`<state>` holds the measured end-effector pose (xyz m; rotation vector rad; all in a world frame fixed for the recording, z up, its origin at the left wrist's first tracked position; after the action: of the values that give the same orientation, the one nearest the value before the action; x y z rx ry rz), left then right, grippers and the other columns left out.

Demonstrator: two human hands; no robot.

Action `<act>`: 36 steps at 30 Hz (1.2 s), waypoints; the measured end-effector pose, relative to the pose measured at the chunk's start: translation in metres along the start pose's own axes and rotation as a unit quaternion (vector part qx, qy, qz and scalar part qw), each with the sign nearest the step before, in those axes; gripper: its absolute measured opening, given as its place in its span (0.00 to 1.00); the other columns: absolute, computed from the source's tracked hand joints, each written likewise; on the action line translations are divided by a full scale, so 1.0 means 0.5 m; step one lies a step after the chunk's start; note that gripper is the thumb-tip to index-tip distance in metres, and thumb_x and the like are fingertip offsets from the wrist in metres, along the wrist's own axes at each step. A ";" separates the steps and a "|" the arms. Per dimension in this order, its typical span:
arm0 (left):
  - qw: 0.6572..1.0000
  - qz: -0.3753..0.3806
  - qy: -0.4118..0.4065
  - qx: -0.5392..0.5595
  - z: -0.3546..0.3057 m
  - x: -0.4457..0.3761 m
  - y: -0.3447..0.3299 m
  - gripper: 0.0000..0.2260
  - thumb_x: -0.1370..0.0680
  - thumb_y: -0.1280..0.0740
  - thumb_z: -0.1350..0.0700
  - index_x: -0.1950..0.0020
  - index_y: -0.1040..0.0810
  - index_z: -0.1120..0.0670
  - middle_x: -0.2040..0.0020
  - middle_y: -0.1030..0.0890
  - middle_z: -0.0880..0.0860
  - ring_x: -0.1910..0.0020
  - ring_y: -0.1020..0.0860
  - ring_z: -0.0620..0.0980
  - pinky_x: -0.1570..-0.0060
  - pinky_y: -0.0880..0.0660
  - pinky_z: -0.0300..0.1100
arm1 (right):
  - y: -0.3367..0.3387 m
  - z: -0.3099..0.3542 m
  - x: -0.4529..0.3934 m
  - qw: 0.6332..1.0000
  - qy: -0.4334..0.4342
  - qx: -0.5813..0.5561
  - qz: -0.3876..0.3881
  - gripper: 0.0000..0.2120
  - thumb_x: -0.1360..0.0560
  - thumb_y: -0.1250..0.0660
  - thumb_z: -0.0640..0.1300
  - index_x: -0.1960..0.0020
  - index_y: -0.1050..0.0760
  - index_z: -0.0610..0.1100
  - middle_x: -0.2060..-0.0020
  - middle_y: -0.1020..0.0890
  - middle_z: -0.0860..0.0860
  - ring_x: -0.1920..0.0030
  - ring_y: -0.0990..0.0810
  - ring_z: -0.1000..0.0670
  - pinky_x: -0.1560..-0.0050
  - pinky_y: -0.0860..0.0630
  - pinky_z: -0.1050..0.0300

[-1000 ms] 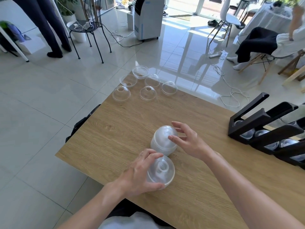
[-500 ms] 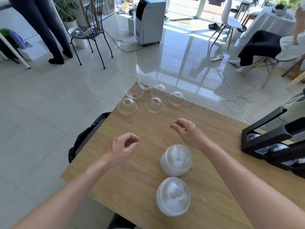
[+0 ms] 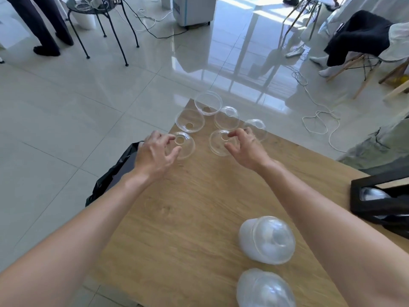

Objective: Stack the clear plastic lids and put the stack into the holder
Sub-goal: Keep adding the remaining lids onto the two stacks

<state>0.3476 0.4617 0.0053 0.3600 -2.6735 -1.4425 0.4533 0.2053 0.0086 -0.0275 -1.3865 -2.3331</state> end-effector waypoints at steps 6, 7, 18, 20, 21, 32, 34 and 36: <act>0.992 0.043 -0.057 -0.101 0.012 -0.058 -0.041 0.31 0.26 0.26 0.42 0.25 0.28 0.49 0.35 0.28 0.55 0.37 0.28 0.58 0.36 0.33 0.55 | -0.051 0.016 -0.043 0.996 -0.023 0.080 0.017 0.32 0.22 0.30 0.52 0.21 0.37 0.51 0.27 0.35 0.45 0.27 0.34 0.42 0.29 0.32 0.45; 0.991 0.053 -0.061 -0.109 0.014 -0.063 -0.050 0.33 0.26 0.26 0.41 0.24 0.30 0.48 0.33 0.29 0.55 0.36 0.29 0.58 0.35 0.33 0.55 | -0.058 0.016 -0.048 0.995 -0.025 0.095 0.029 0.33 0.23 0.30 0.51 0.21 0.38 0.52 0.26 0.36 0.45 0.27 0.35 0.41 0.28 0.33 0.44; 0.992 0.097 -0.067 -0.037 0.016 -0.054 -0.084 0.38 0.30 0.21 0.44 0.24 0.33 0.51 0.31 0.30 0.54 0.35 0.28 0.55 0.32 0.30 0.52 | -0.087 -0.009 -0.053 0.991 -0.051 0.111 0.049 0.34 0.24 0.26 0.49 0.24 0.39 0.55 0.30 0.34 0.44 0.30 0.32 0.40 0.32 0.31 0.40; 0.992 0.099 -0.065 -0.031 0.015 -0.046 -0.079 0.38 0.29 0.21 0.44 0.24 0.33 0.51 0.31 0.29 0.53 0.34 0.28 0.55 0.34 0.29 0.52 | -0.078 -0.013 -0.045 0.993 -0.046 0.104 0.033 0.34 0.25 0.25 0.50 0.24 0.39 0.55 0.31 0.33 0.44 0.30 0.31 0.41 0.33 0.30 0.41; 0.993 0.096 -0.065 -0.031 0.014 -0.040 -0.076 0.38 0.30 0.21 0.44 0.24 0.33 0.51 0.32 0.28 0.53 0.34 0.28 0.54 0.35 0.28 0.52 | -0.070 -0.014 -0.039 0.994 -0.044 0.097 0.024 0.35 0.25 0.25 0.52 0.24 0.39 0.54 0.32 0.32 0.43 0.31 0.30 0.41 0.33 0.30 0.40; 0.996 0.022 -0.088 -0.022 -0.055 0.070 -0.026 0.38 0.31 0.21 0.41 0.26 0.32 0.49 0.34 0.29 0.51 0.38 0.29 0.54 0.43 0.25 0.51 | 0.073 0.001 0.090 0.999 0.030 0.009 -0.041 0.37 0.28 0.26 0.61 0.25 0.36 0.55 0.31 0.33 0.46 0.34 0.24 0.43 0.33 0.26 0.41; 0.995 0.011 -0.098 -0.012 -0.083 0.098 -0.019 0.38 0.31 0.21 0.41 0.26 0.32 0.49 0.34 0.29 0.52 0.36 0.28 0.54 0.41 0.24 0.52 | 0.107 -0.002 0.126 0.997 0.050 0.009 -0.055 0.36 0.28 0.26 0.60 0.24 0.36 0.55 0.31 0.32 0.46 0.32 0.25 0.45 0.31 0.27 0.42; 0.995 -0.001 -0.097 0.004 -0.106 0.123 -0.014 0.38 0.31 0.21 0.41 0.26 0.33 0.48 0.34 0.30 0.51 0.35 0.28 0.53 0.40 0.24 0.51 | 0.136 -0.006 0.161 0.996 0.066 0.011 -0.067 0.36 0.27 0.26 0.60 0.24 0.36 0.55 0.31 0.30 0.47 0.31 0.26 0.46 0.31 0.28 0.44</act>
<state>0.2987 0.3998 0.0264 0.2338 -2.8289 -1.5435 0.4058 0.1469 0.0820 0.2287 -1.3881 -2.3799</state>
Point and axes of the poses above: each hand's wrist, its own x-axis away from the middle knuckle, its own y-axis out of the back of the hand, z = x × y, the point moved 7 cm from there along -x, towards the middle knuckle
